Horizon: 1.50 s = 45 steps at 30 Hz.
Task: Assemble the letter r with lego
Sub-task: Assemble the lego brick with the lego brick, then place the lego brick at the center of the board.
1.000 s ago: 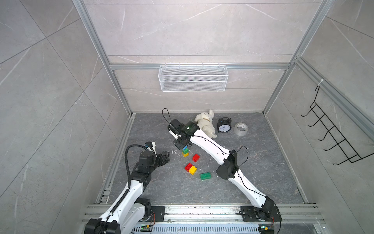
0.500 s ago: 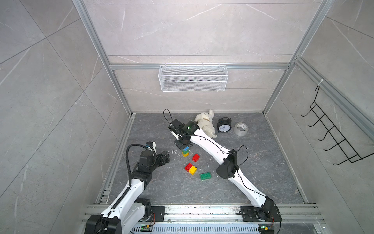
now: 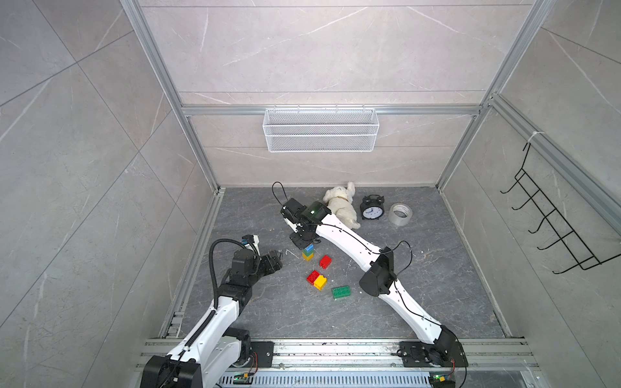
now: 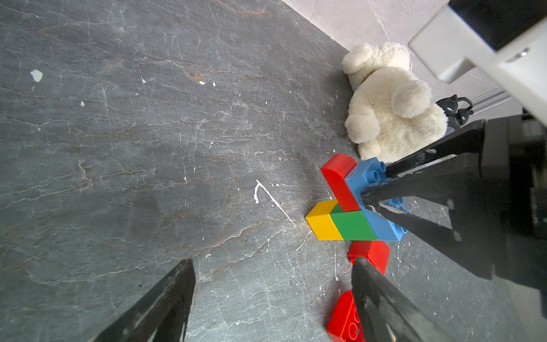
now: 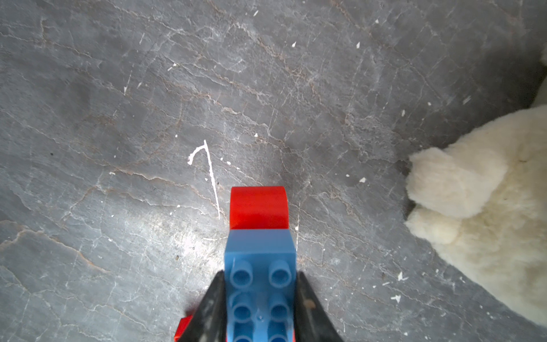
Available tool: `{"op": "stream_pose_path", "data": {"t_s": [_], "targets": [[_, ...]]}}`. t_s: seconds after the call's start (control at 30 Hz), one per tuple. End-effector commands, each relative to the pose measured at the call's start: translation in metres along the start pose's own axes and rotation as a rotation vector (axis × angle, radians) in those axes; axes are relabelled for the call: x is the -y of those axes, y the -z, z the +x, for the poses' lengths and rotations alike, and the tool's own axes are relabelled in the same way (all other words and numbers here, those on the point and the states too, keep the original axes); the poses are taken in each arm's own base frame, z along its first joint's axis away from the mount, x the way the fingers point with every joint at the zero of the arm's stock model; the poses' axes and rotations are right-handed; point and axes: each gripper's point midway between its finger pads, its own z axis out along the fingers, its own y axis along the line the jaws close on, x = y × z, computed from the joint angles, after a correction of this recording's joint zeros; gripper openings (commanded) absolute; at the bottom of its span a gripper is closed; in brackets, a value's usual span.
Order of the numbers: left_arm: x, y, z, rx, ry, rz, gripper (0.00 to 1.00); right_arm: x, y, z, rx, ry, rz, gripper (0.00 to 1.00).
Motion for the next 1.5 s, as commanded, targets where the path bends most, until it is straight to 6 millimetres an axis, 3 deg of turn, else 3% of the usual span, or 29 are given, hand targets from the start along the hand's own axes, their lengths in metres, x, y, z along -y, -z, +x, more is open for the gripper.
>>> {"op": "stream_pose_path", "data": {"t_s": [0.0,0.37,0.53,0.8,1.07,1.2,1.33,1.47], "targets": [[0.001,0.000,-0.004,0.023,-0.019,0.011,0.86,-0.007,-0.027,0.037,-0.161,0.003,-0.022,0.17],[-0.001,0.002,-0.003,0.024,-0.021,0.002,0.86,-0.008,-0.047,0.059,-0.211,-0.009,-0.022,0.16],[-0.001,0.001,-0.002,0.020,-0.021,0.000,0.86,-0.010,-0.032,0.051,-0.156,-0.010,-0.037,0.16],[0.001,0.006,-0.011,0.034,-0.049,-0.011,0.92,-0.025,0.003,0.015,-0.017,0.020,-0.159,0.16],[0.012,0.025,-0.046,0.194,-0.148,-0.009,0.92,-0.029,0.039,-0.007,0.064,0.051,-0.243,0.16],[0.036,0.034,-0.058,0.278,-0.217,0.102,0.88,-0.027,0.048,-0.013,0.097,0.029,-0.315,0.16],[0.076,0.037,-0.037,0.345,-0.397,0.309,0.86,-0.025,0.063,-0.019,0.133,0.007,-0.408,0.16],[0.105,0.038,-0.007,0.383,-0.700,0.339,0.86,-0.021,0.082,-0.024,0.171,0.001,-0.476,0.16]]}}
